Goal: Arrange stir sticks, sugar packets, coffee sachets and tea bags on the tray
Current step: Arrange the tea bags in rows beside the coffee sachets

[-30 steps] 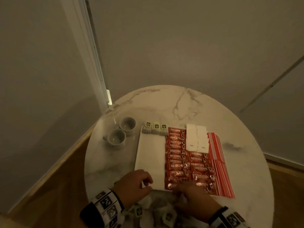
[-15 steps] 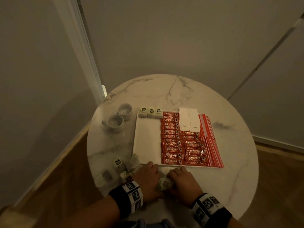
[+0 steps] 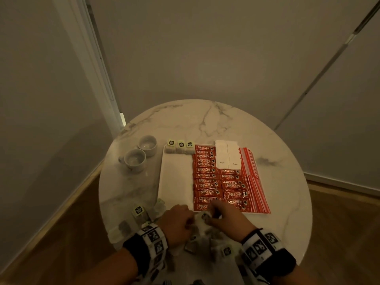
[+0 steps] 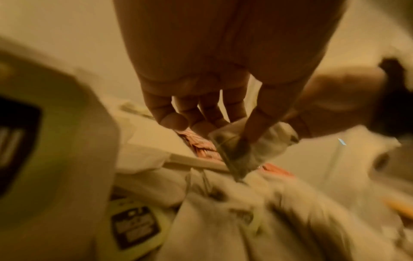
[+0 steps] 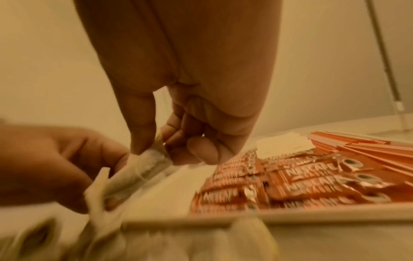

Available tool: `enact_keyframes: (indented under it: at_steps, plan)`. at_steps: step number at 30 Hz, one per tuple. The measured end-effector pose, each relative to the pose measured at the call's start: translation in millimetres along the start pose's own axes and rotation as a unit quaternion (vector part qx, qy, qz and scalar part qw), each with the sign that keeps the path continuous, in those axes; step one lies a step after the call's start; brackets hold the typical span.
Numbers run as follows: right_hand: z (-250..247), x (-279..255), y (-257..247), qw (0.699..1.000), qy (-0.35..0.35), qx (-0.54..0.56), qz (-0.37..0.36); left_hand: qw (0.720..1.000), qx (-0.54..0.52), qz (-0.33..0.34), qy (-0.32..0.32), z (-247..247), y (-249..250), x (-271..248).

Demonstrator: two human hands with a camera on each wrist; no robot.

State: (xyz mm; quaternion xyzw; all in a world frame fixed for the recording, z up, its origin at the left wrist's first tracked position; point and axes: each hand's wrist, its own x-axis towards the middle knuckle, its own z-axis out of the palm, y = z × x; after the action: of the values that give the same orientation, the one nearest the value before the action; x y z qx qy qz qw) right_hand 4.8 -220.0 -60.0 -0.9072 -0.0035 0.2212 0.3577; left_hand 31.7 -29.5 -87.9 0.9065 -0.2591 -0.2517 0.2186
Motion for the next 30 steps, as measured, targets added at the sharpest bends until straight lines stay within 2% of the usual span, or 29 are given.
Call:
enact_keyframes:
  at_steps: [2, 3, 4, 5, 7, 8, 10, 11, 13, 14, 16, 18, 21, 23, 27, 30]
  plan:
    - [-15, 4, -4, 0.995, 0.022, 0.092, 0.011, 0.984, -0.169, -0.048, 0.041, -10, -6, 1]
    - [-22, 7, -7, 0.990, 0.025, 0.142, 0.011, 0.960, -0.261, -0.078, 0.063, -16, -7, 2]
    - [-28, 11, -10, 0.983, 0.027, 0.182, 0.011, 0.921, -0.363, -0.108, 0.088, -23, -6, 3]
    - [-35, 15, -14, 0.977, 0.031, 0.209, 0.011, 0.868, -0.467, -0.134, 0.101, -28, -5, 5]
    - [-46, 23, -26, 0.971, 0.045, 0.233, 0.011, 0.741, -0.645, -0.163, 0.092, -40, -1, 11]
    - [-49, 28, -32, 0.970, 0.052, 0.238, 0.007, 0.692, -0.699, -0.163, 0.083, -45, 0, 14]
    - [-55, 38, -43, 0.968, 0.061, 0.244, -0.001, 0.629, -0.760, -0.152, 0.067, -57, 4, 19]
    - [-57, 42, -49, 0.967, 0.063, 0.248, -0.004, 0.614, -0.773, -0.143, 0.066, -61, 5, 23]
    - [-62, 56, -57, 0.966, 0.061, 0.252, -0.014, 0.615, -0.774, -0.130, 0.076, -69, 7, 32]
    - [-60, 58, -58, 0.964, 0.058, 0.258, -0.016, 0.635, -0.758, -0.125, 0.079, -69, 10, 34]
    - [-59, 63, -62, 0.960, 0.048, 0.277, -0.020, 0.699, -0.701, -0.105, 0.095, -68, 11, 38]
    - [-59, 71, -63, 0.956, 0.038, 0.289, -0.022, 0.730, -0.666, -0.089, 0.124, -66, 9, 45]
    - [-61, 84, -65, 0.944, 0.034, 0.327, -0.016, 0.738, -0.648, -0.079, 0.170, -65, 3, 51]
    - [-63, 92, -67, 0.937, 0.048, 0.347, -0.007, 0.755, -0.621, -0.078, 0.194, -64, -2, 55]
    - [-64, 108, -68, 0.965, 0.094, 0.240, -0.040, 0.777, -0.590, -0.078, 0.206, -62, -12, 61]
    - [-61, 118, -70, 0.967, 0.114, 0.222, -0.047, 0.783, -0.579, -0.078, 0.214, -64, -16, 65]
